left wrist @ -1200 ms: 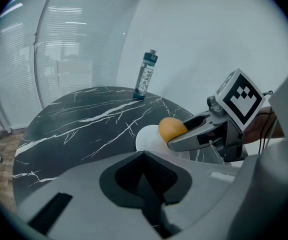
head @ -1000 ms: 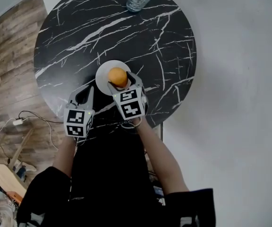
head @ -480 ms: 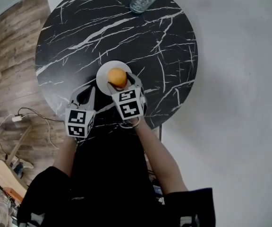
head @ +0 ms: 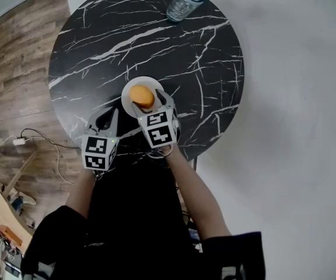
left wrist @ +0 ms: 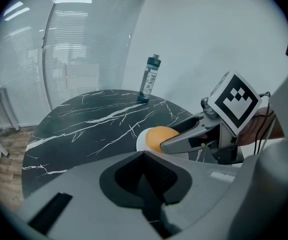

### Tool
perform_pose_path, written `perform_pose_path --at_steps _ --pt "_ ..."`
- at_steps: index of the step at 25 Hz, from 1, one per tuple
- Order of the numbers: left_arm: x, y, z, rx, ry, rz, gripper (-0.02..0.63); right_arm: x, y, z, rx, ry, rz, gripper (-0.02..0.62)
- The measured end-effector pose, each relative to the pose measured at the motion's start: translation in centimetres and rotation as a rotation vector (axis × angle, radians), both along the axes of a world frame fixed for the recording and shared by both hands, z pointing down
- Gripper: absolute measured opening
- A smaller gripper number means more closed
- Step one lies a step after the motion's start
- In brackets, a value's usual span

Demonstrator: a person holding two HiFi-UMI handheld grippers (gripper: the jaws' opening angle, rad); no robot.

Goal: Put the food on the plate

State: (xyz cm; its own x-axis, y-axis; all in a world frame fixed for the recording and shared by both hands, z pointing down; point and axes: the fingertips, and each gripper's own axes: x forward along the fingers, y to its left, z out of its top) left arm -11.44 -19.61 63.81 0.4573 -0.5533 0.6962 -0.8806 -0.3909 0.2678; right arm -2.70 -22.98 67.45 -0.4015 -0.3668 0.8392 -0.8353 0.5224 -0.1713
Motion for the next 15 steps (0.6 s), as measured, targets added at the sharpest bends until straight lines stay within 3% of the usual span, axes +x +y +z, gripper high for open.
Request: perform_pose_path --at_steps 9,15 --pt "-0.1 0.5 -1.5 0.036 -0.008 -0.034 0.000 0.3 0.4 -2.7 0.066 -0.042 0.003 0.331" --pt "1.1 1.7 -3.1 0.059 0.001 -0.044 0.000 0.6 2.4 -4.6 0.107 -0.127 0.005 0.330"
